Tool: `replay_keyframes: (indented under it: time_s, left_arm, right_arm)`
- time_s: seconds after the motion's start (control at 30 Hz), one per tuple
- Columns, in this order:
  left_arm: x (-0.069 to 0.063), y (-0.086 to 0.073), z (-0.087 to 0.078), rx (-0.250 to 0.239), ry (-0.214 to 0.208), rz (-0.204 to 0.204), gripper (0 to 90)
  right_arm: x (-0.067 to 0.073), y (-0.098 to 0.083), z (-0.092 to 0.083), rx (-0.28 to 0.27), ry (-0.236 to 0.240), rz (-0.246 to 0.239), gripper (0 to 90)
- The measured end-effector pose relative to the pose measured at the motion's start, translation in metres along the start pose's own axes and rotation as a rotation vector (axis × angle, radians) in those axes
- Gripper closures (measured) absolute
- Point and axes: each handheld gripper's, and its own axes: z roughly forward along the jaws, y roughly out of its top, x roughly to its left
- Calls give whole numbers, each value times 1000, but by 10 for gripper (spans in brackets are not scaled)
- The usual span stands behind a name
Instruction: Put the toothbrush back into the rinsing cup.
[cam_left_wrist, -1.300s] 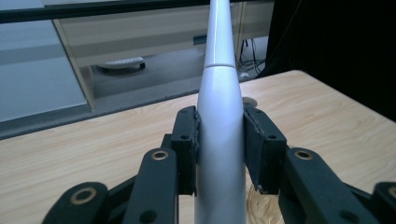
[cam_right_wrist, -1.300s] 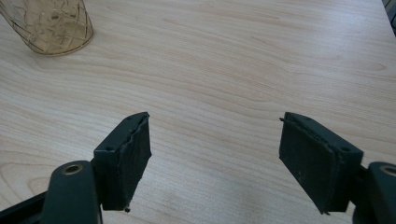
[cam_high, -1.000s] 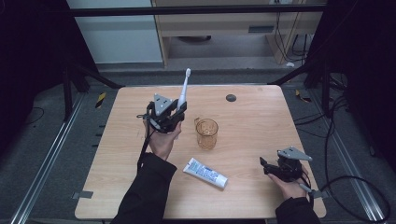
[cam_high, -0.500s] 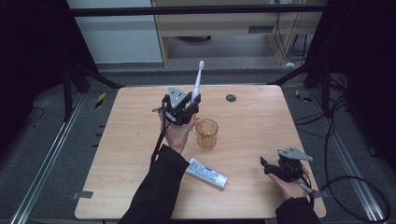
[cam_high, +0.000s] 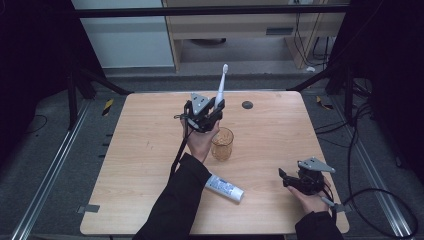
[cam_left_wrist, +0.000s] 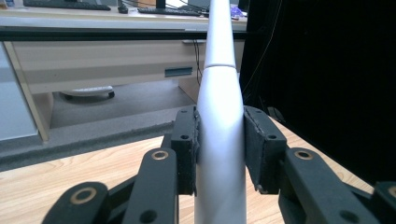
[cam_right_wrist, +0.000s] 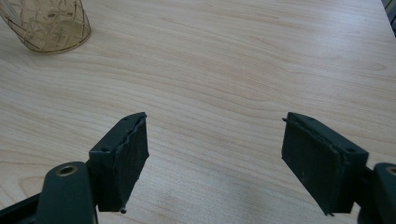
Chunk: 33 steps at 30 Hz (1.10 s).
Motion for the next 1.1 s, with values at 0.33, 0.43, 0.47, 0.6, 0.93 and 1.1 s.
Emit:
replay_keyframes:
  time_s: [0.33,0.43,0.47,0.6,0.93,1.1]
  left_arm:
    - [0,-6,10,-5,-14,-13,664]
    - [0,-9,13,-4,-15,-17,664]
    - [0,-10,13,-3,-13,-18,664]
    - [1,-16,15,1,-21,-20,664]
    - [-2,-35,17,23,-43,-8,663]
    - [0,-44,17,42,-47,-3,662]
  right_arm:
    - [0,0,0,-2,2,0,229]
    - [0,0,0,-2,3,-2,230]
    - [0,0,0,-3,3,-3,230]
    - [0,0,0,-1,4,2,231]
    - [0,0,0,-1,3,-8,234]
    - [0,-1,0,0,-1,-16,235]
